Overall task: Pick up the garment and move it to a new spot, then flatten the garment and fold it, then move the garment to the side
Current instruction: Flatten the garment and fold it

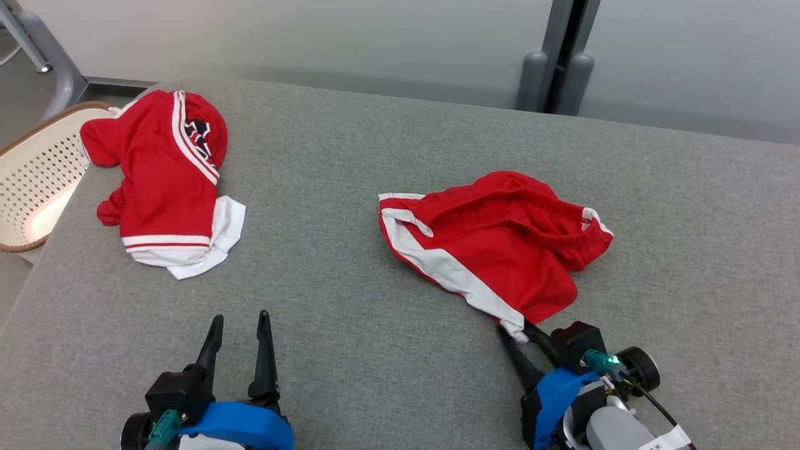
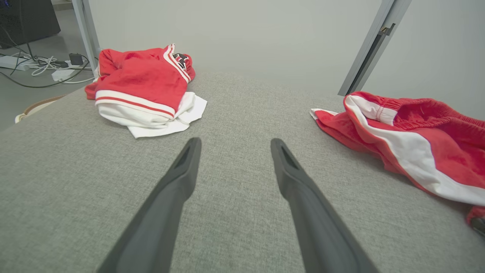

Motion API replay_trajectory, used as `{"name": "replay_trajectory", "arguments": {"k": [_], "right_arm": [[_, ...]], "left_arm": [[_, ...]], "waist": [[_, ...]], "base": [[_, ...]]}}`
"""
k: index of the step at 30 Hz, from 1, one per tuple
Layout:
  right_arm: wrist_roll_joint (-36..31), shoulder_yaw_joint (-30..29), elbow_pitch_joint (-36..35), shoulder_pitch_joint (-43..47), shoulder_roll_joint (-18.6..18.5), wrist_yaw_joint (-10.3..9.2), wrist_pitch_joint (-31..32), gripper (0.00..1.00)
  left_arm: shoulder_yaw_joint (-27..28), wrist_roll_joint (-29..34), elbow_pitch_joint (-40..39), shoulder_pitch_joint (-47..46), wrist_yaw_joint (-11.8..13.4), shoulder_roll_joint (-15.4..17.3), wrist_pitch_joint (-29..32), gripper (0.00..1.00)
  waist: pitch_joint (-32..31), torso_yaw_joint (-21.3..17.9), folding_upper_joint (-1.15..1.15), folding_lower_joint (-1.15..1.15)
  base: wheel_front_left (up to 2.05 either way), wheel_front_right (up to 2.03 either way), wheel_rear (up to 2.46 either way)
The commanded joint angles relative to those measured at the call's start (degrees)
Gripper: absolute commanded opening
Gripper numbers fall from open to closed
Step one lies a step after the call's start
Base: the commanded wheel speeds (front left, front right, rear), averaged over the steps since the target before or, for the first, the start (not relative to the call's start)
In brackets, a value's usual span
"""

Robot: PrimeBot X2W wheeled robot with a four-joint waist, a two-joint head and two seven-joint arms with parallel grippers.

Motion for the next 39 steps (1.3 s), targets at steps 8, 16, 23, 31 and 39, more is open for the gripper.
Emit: {"name": "replay_trajectory", "arguments": {"k": [8,16,23,31,39], "right_arm": [[-5.18,-6.56,-4.03,2.48,-0.21,0.01,-0.37,0.0],[-15.51,-19.3,-14.13,7.8,-0.21,0.0,-0.36,0.0],[-21.47,-30.49,-16.84,7.39,-0.17,0.01,-0.37,0.0],[-19.87,-31.05,-13.95,7.92,-0.19,0.0,-0.37,1.0],[-15.66,-30.23,-18.6,10.72,-0.21,0.01,-0.37,1.0]], "left_arm": [[0.08,-0.77,-0.96,0.05,1.0,-0.11,-0.15,1.0],[-0.69,-1.69,-1.68,-0.06,1.43,-0.09,-0.16,1.0],[-1.65,-1.76,-1.57,-1.04,1.58,-0.09,-0.15,1.0],[-1.0,-1.21,-1.02,-1.1,1.35,-0.09,-0.15,1.0],[-0.16,-0.22,-1.27,-0.09,1.14,-0.09,-0.15,1.0]], "waist": [[-0.62,-3.35,0.0,-0.01],[-1.19,-8.72,0.0,-0.01],[-0.75,-9.96,0.0,-0.01],[-0.81,-9.97,0.0,-0.01],[-2.38,-10.97,0.0,-0.01]], "base": [[0.0,0.0,0.0],[0.0,0.0,0.0],[0.0,0.0,0.0],[0.0,0.0,0.0],[0.0,0.0,0.0]]}}
